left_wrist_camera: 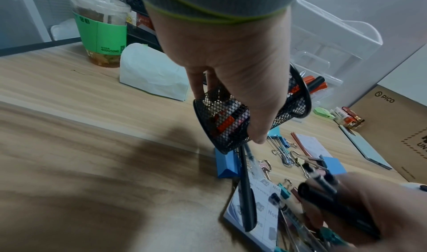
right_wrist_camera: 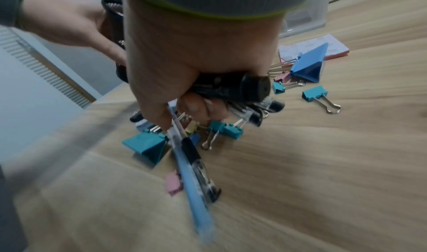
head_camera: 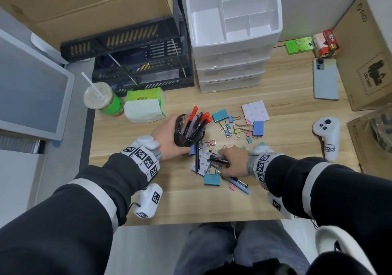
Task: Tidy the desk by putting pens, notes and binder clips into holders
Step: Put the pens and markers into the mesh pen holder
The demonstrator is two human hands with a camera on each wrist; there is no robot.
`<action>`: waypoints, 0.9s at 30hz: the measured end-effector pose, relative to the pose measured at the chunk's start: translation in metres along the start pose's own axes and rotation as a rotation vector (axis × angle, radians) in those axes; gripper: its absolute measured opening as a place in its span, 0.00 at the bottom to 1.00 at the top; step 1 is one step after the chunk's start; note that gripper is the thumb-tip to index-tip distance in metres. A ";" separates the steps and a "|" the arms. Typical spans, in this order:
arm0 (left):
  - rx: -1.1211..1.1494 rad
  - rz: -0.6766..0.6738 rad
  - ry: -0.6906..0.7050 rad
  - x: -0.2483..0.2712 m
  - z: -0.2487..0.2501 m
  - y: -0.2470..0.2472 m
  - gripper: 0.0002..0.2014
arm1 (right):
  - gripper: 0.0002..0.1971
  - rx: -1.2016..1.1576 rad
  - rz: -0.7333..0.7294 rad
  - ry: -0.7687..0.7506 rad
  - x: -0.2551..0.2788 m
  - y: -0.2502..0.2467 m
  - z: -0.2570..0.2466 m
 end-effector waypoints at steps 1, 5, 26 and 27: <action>0.001 0.002 0.001 0.001 -0.001 0.000 0.40 | 0.12 0.040 -0.012 0.000 0.001 0.004 0.000; 0.006 -0.003 0.007 0.006 -0.003 0.002 0.42 | 0.14 0.142 -0.026 0.051 0.003 0.017 0.002; 0.023 0.012 -0.027 0.009 0.010 0.002 0.45 | 0.08 -0.307 0.232 0.153 0.022 -0.058 0.025; 0.017 0.014 -0.041 0.008 0.010 0.001 0.44 | 0.09 -0.343 0.285 0.173 0.023 -0.070 0.027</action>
Point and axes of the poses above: each hand's wrist, its own x-axis away from the middle knuckle, its own y-axis out of the palm, z = x × y, the point moved 5 cm from there along -x, towards the middle knuckle, and after that the axes turned 15 degrees about x, right-handed, at the moved point
